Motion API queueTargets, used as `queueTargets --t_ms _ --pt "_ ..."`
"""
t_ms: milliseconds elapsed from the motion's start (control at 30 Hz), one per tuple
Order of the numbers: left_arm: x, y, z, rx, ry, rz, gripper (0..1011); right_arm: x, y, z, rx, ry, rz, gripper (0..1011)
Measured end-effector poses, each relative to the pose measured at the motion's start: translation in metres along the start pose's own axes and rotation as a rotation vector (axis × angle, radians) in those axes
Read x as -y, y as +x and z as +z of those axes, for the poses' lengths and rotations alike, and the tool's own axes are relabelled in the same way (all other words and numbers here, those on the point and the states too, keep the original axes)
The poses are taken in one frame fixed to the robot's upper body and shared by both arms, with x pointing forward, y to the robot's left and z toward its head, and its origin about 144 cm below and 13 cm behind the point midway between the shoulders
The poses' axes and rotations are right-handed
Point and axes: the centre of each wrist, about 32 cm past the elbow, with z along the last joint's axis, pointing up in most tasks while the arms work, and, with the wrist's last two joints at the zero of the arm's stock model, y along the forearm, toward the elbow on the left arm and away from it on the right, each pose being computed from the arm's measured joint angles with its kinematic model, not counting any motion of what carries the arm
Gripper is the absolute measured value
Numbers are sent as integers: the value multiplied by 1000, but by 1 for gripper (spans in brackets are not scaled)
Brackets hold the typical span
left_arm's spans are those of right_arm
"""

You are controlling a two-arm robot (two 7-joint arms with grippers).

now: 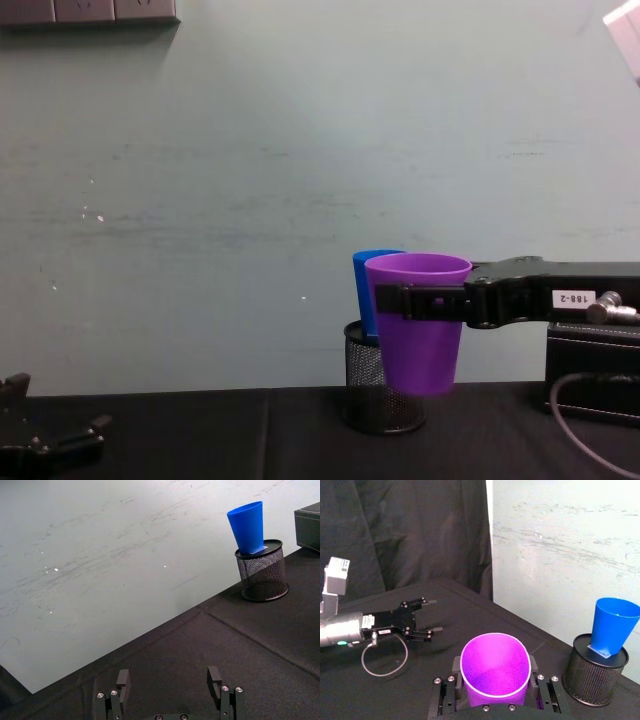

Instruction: Pick up one cup with a gripper and tap it against the other cup.

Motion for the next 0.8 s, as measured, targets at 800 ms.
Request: queueTargets --t_ms 800 --pt "0 0 0 0 0 0 1011 -1 3 4 28 -23 -18 726"
